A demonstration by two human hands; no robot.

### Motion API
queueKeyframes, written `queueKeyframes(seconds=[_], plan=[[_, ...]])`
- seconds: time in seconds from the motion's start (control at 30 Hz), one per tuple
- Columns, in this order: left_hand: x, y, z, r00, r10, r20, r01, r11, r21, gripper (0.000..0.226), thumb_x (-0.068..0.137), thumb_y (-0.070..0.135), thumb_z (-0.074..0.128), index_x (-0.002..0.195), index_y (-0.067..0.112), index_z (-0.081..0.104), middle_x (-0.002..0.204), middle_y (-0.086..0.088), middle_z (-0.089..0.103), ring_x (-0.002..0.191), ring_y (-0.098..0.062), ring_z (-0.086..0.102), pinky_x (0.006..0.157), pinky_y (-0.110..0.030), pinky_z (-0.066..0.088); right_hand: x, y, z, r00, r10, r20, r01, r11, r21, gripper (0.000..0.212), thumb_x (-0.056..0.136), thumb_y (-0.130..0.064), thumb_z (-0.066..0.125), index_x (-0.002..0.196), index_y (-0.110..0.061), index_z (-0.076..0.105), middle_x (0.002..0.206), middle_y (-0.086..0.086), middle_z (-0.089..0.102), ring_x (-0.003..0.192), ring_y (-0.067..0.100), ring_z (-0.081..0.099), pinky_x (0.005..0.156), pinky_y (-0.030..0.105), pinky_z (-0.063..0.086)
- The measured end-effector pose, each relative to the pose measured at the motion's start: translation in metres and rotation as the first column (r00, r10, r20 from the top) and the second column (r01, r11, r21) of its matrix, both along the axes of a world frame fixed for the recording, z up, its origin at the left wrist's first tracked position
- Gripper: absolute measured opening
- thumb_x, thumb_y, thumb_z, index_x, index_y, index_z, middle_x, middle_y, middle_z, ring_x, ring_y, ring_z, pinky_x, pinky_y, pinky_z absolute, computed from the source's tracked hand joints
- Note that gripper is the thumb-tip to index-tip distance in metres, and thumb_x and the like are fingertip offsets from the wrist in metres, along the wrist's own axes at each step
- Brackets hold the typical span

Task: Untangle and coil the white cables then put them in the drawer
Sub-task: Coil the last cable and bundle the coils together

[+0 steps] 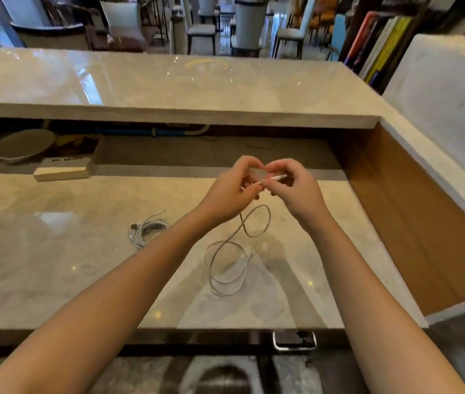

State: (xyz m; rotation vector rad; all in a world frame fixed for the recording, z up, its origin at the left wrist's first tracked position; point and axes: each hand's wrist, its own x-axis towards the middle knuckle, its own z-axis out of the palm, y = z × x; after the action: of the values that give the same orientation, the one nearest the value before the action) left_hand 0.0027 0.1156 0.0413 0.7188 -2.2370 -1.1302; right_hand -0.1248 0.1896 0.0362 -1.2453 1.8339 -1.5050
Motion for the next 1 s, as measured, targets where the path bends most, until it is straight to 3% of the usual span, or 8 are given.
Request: queueKeyframes(seconds=[0.17,0.33,0.47,0.6,0.7,0.83,0.9,1.0], plan=[[0.006,0.011,0.038,0.972,0.060,-0.226,-0.037,0.994,0.107,0.014,0.090,0.008,0.057,0.099,0.018,0.054,0.087,-0.003,0.062,0.073,-0.014,0.066,0.065,-0.027,0.058,0.010,0.012,0.025,0.981,0.042,0.190,-0.045,0.999,0.010,0.030,0.092,-0.025,0.056,0.120,-0.014,0.054,0.106,0.002,0.066,0.095,0.014,0.065,0.082,0.027,0.055],[0.013,0.012,0.060,0.949,0.207,-0.238,-0.187,0.977,0.105,0.015,0.093,0.010,0.051,0.104,0.015,0.061,0.082,0.000,0.064,0.071,-0.011,0.065,0.065,-0.017,0.054,0.036,0.028,0.032,0.953,0.270,0.139,-0.286,0.952,0.110,0.026,0.094,-0.033,0.052,0.092,-0.014,0.071,0.085,-0.002,0.068,0.073,0.008,0.064,0.080,0.025,0.053],[0.020,0.010,0.073,0.989,0.142,-0.049,-0.146,0.984,-0.098,0.024,0.097,0.018,0.044,0.117,0.011,0.058,0.090,-0.001,0.063,0.076,-0.007,0.061,0.070,-0.020,0.053,0.034,0.032,0.051,0.949,0.315,-0.017,-0.313,0.947,0.079,0.019,0.092,-0.023,0.055,0.087,-0.015,0.071,0.068,-0.008,0.062,0.069,0.006,0.058,0.071,0.021,0.048],[0.036,-0.001,0.082,0.961,0.054,0.270,0.071,0.899,-0.432,0.020,0.096,0.033,0.044,0.098,0.019,0.059,0.099,-0.001,0.048,0.093,-0.014,0.045,0.083,-0.029,0.041,0.028,0.032,0.064,0.993,0.108,-0.041,-0.112,0.987,-0.113,0.022,0.095,-0.019,0.050,0.086,-0.014,0.069,0.060,-0.004,0.056,0.061,0.007,0.054,0.067,0.022,0.046],[0.040,0.002,0.092,0.969,0.073,0.235,0.052,0.873,-0.486,0.018,0.096,0.033,0.045,0.085,0.024,0.057,0.095,0.000,0.043,0.093,-0.014,0.039,0.081,-0.028,0.036,0.023,0.030,0.073,0.995,0.048,-0.091,-0.063,0.984,-0.168,0.023,0.096,-0.021,0.049,0.084,-0.015,0.067,0.056,-0.007,0.052,0.053,0.004,0.049,0.054,0.017,0.043],[0.035,0.009,0.111,0.982,0.006,-0.187,0.022,0.989,0.148,0.032,0.100,0.030,0.037,0.076,0.016,0.052,0.062,0.003,0.049,0.058,-0.011,0.050,0.060,-0.023,0.046,0.017,0.031,0.062,0.991,-0.022,-0.132,0.003,0.990,-0.143,0.030,0.097,-0.027,0.046,0.075,-0.016,0.063,0.056,-0.005,0.050,0.050,0.005,0.046,0.051,0.017,0.040],[0.038,0.002,0.118,0.921,0.026,-0.388,0.172,0.867,0.467,0.035,0.101,0.031,0.033,0.075,0.015,0.050,0.050,0.006,0.038,0.042,-0.009,0.036,0.041,-0.019,0.035,0.008,0.033,0.050,0.990,-0.044,-0.131,0.033,0.996,-0.079,0.031,0.098,-0.026,0.043,0.075,-0.017,0.062,0.059,-0.003,0.051,0.054,0.006,0.048,0.056,0.018,0.044],[0.043,-0.008,0.121,0.776,0.141,-0.614,0.421,0.610,0.671,0.033,0.102,0.029,0.031,0.081,0.012,0.050,0.046,0.008,0.032,0.036,-0.005,0.027,0.033,-0.015,0.024,-0.002,0.037,0.033,0.997,0.009,-0.075,-0.004,0.998,0.065,0.029,0.098,-0.023,0.043,0.077,-0.015,0.062,0.061,0.000,0.049,0.060,0.013,0.050,0.067,0.027,0.053]])
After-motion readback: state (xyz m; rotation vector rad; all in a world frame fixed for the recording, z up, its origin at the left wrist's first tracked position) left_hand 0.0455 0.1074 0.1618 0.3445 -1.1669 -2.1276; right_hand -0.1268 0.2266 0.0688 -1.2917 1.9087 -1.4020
